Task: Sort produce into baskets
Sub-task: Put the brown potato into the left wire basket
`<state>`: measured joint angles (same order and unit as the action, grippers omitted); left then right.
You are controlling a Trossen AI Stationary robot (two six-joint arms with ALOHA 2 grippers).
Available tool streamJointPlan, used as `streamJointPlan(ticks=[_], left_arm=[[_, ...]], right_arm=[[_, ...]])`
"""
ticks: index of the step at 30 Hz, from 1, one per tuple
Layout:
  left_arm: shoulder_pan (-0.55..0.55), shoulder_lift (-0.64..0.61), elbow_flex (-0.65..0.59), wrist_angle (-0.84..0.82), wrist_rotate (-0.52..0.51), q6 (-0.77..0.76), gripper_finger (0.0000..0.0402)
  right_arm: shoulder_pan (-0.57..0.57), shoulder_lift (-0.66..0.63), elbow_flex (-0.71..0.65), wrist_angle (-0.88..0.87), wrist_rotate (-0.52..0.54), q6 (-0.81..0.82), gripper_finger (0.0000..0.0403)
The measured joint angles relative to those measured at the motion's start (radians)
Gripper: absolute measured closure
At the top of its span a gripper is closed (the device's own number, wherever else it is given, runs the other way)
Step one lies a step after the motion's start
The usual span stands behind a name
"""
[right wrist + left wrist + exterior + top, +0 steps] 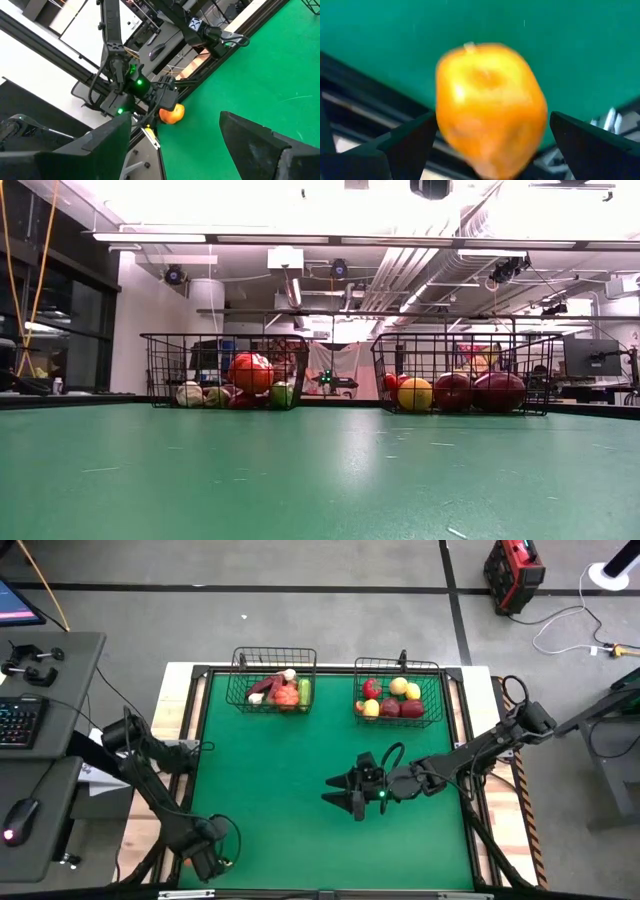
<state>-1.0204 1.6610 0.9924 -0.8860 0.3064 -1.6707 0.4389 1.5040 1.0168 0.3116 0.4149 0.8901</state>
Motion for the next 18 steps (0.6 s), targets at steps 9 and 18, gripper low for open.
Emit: streamJointPlan(ticks=[9, 18], left_arm=[[-0.043, 0.020, 0.000, -0.004, -0.001, -0.031, 0.0027], [-0.032, 0.056, 0.000, -0.008, -0.055, -0.005, 0.0046]], right_arm=[[0.000, 0.000, 0.000, -0.013, 0.000, -0.001, 0.0107], [0.000, 0.000, 0.000, -0.017, 0.000, 0.000, 0.0107]])
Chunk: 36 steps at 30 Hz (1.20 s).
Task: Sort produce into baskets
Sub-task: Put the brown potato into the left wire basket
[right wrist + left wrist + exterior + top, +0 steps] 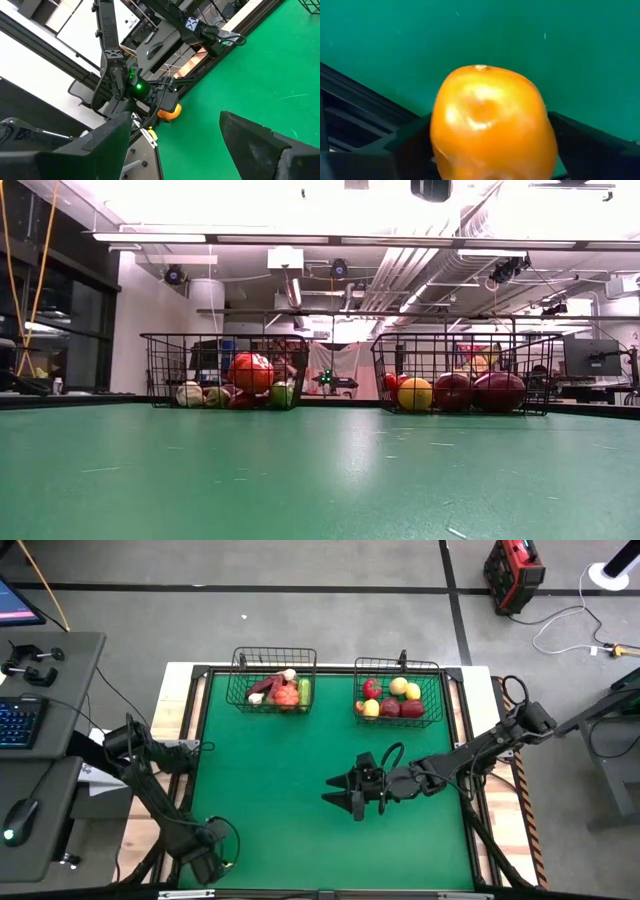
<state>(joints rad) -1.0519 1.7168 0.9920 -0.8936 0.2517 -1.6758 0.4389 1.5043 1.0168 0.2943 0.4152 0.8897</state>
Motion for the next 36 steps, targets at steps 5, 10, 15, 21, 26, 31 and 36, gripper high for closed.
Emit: streamJointPlan(ticks=[5, 10, 15, 21, 26, 31, 36], left_arm=[[0.007, -0.003, 0.000, 0.005, 0.028, 0.063, 0.0143], [0.020, -0.062, 0.000, 0.026, 0.027, 0.081, 0.0143], [0.103, -0.194, 0.002, 0.037, -0.078, 0.132, 0.0143], [0.323, -0.357, 0.070, 0.137, -0.508, 0.342, 0.0143], [0.614, -0.435, 0.138, 0.120, -0.603, 0.682, 0.0143], [0.990, -0.474, 0.181, 0.087, -0.538, 1.071, 0.0143], [1.373, -0.493, 0.197, 0.238, -0.389, 1.408, 0.0143]], right_arm=[[0.000, 0.000, 0.000, 0.001, 0.000, 0.000, 0.0107], [0.000, -0.002, 0.000, -0.002, -0.053, -0.006, 0.0107], [0.011, -0.050, 0.000, -0.007, -0.083, -0.089, 0.0107], [0.034, -0.189, 0.000, -0.079, -0.027, -0.269, 0.0107], [0.038, -0.283, 0.000, -0.119, 0.213, -0.429, 0.0107], [0.005, -0.309, 0.000, -0.127, 0.511, -0.527, 0.0107], [-0.066, -0.309, 0.000, -0.140, 0.559, -0.558, 0.0107]])
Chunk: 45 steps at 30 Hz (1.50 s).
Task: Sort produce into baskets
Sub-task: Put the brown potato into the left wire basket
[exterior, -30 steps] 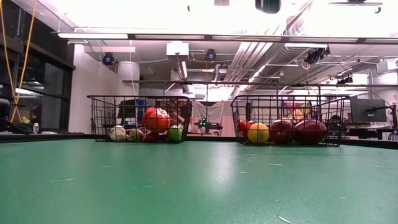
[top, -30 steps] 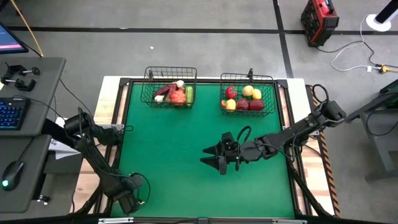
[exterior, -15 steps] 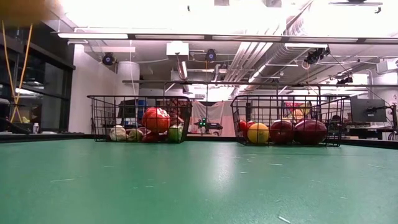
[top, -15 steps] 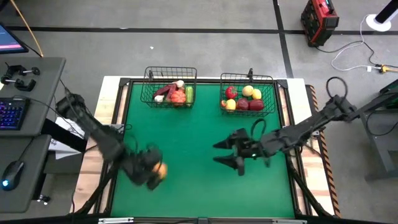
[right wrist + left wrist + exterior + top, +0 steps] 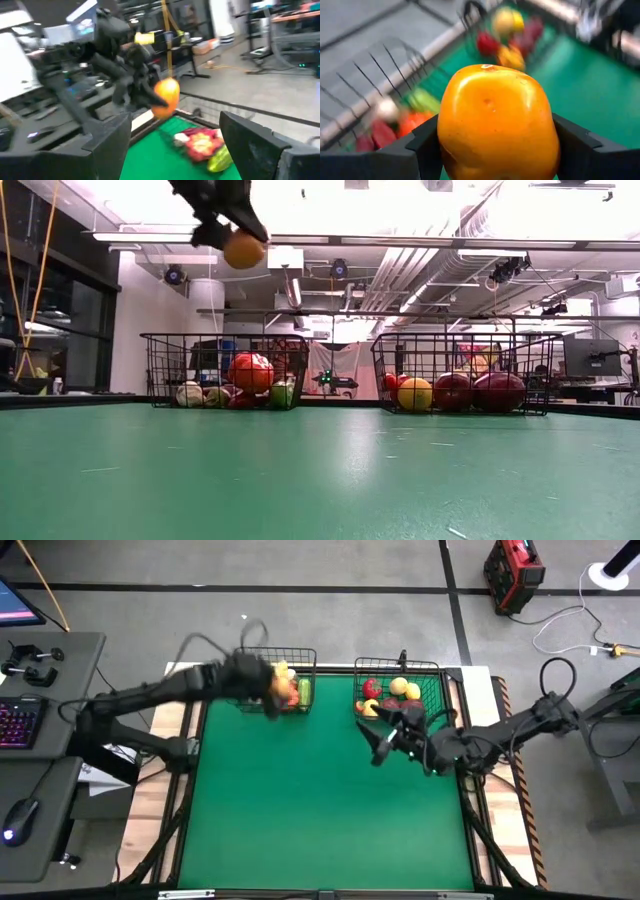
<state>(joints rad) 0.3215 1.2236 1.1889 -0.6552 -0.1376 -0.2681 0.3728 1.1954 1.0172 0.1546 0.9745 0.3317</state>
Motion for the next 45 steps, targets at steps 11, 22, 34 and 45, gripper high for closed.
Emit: streamJointPlan(ticks=[11, 22, 34, 45], left_arm=[[0.498, 0.054, 0.000, 0.264, 0.470, 0.098, 0.0143], [0.489, 0.079, -0.100, 0.353, 0.529, -0.015, 0.0143], [0.391, 0.079, -0.370, 0.865, 0.426, -0.310, 0.0130], [0.446, 0.079, -0.350, 0.920, 0.368, -0.212, 0.0109]], right_arm=[[-0.292, 0.000, 0.002, -0.017, -0.108, 0.096, 0.0107], [-0.640, 0.000, 0.003, -0.021, -0.617, 0.199, 0.0107], [-0.797, 0.000, 0.003, -0.053, -0.904, 0.186, 0.0107], [-0.851, -0.007, 0.003, -0.073, -1.075, 0.181, 0.0107]])
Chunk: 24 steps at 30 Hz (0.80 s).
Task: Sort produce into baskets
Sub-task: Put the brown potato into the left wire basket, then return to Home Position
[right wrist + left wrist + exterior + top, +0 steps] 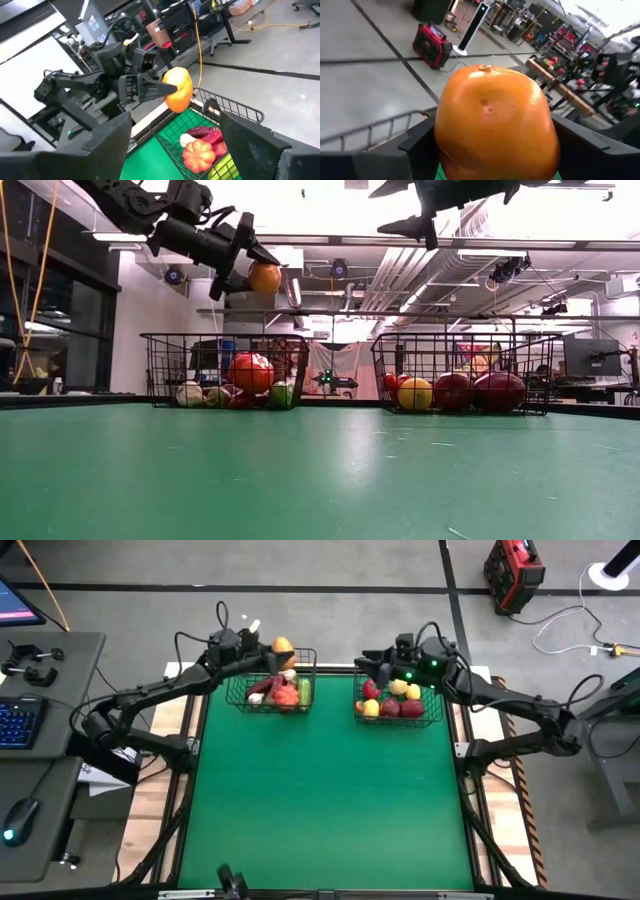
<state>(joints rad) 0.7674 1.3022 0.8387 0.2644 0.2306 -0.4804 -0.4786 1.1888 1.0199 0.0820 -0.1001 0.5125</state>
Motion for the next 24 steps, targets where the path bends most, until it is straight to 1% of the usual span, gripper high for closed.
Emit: streamJointPlan(ticks=[6, 8, 12, 18, 22, 24], left_arm=[[0.033, 0.000, 0.000, 0.043, 0.001, 0.044, 0.0107], [0.040, 0.000, 0.000, 0.049, 0.000, 0.064, 0.0101], [0.037, 0.000, 0.029, 0.011, 0.031, 0.112, 0.0070], [0.014, 0.000, 0.098, -0.074, 0.041, 0.175, 0.0014], [0.000, -0.001, 0.145, -0.123, 0.068, 0.195, 0.0005], [-0.002, -0.002, 0.169, -0.123, 0.107, 0.189, 0.0005]], right_arm=[[0.000, -0.049, 0.000, -0.034, -0.014, -0.050, 0.0107], [0.000, -0.070, 0.000, -0.050, -0.014, -0.067, 0.0107], [0.000, -0.114, 0.000, -0.074, -0.013, -0.088, 0.0107], [0.000, -0.152, 0.000, -0.102, -0.001, -0.108, 0.0107], [0.000, -0.159, 0.000, -0.102, 0.015, -0.110, 0.0107], [0.000, -0.162, 0.000, -0.105, 0.018, -0.111, 0.0107]])
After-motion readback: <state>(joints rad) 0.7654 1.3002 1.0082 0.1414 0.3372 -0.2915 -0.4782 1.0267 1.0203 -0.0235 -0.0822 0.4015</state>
